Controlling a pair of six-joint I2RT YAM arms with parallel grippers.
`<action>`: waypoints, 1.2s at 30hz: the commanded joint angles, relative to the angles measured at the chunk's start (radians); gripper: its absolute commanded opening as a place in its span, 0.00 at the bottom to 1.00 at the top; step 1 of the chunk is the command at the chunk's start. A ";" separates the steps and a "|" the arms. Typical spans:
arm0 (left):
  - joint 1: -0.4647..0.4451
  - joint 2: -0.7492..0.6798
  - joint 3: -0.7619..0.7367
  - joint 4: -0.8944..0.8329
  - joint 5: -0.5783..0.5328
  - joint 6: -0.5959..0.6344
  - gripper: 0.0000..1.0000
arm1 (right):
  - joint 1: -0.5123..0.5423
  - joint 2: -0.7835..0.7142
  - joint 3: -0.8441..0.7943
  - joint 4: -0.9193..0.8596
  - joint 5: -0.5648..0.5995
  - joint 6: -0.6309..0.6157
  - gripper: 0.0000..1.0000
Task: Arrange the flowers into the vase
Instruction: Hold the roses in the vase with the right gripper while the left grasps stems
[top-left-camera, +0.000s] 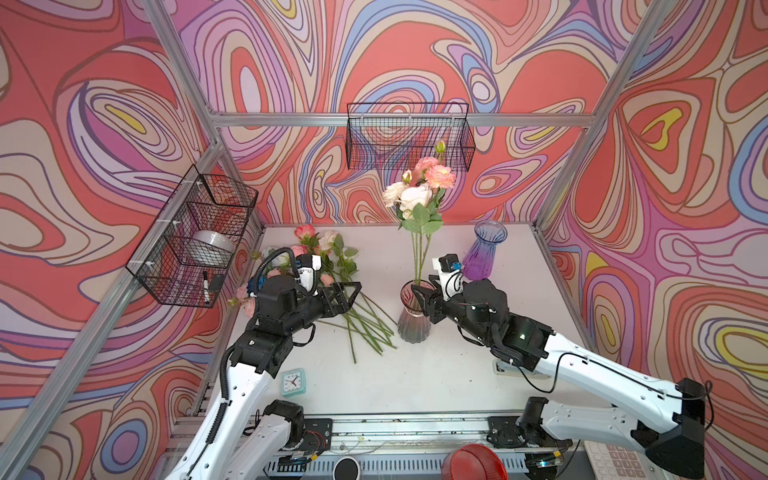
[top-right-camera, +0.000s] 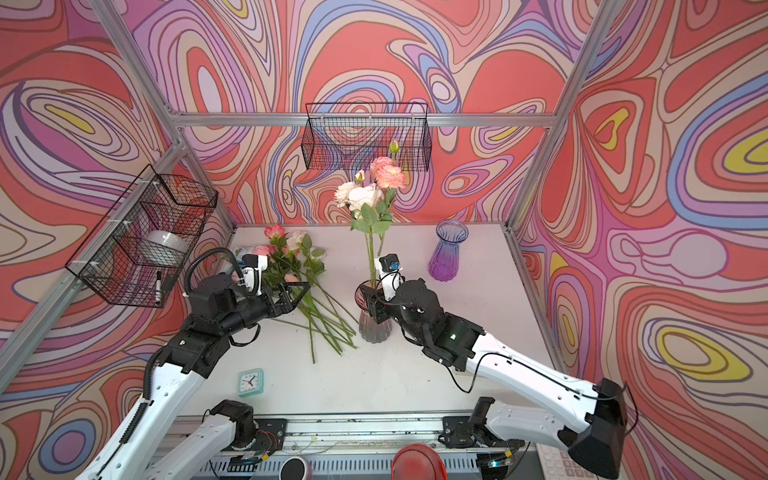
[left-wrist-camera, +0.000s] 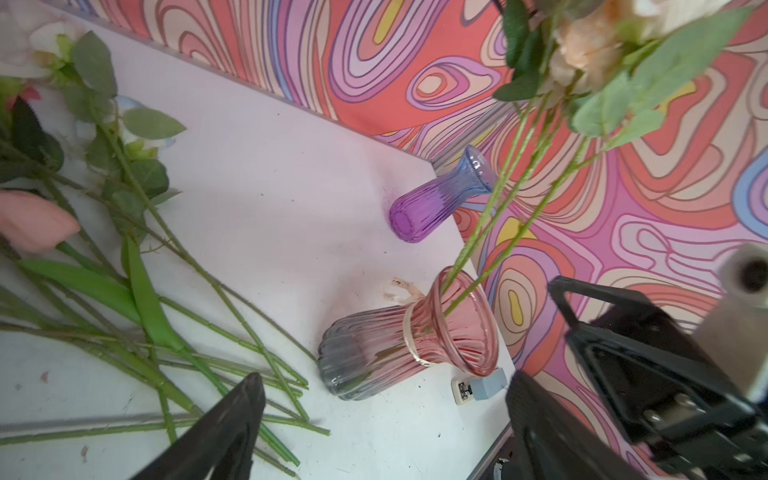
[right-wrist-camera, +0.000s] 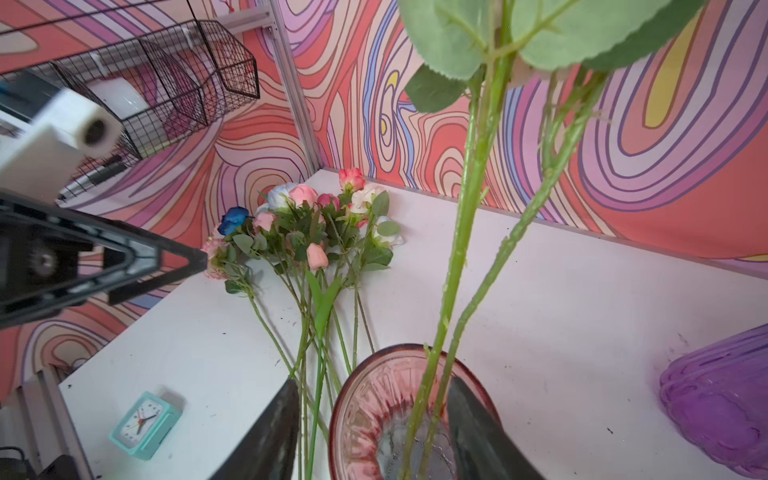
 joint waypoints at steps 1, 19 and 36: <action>0.005 0.067 0.023 -0.090 -0.094 0.006 0.90 | -0.001 -0.047 -0.005 -0.021 -0.055 0.026 0.56; 0.005 0.709 0.177 0.149 -0.209 -0.076 0.45 | -0.001 -0.159 -0.045 -0.059 -0.028 0.059 0.38; -0.012 0.984 0.388 0.008 -0.318 -0.022 0.41 | -0.001 -0.196 -0.056 -0.077 0.012 0.051 0.36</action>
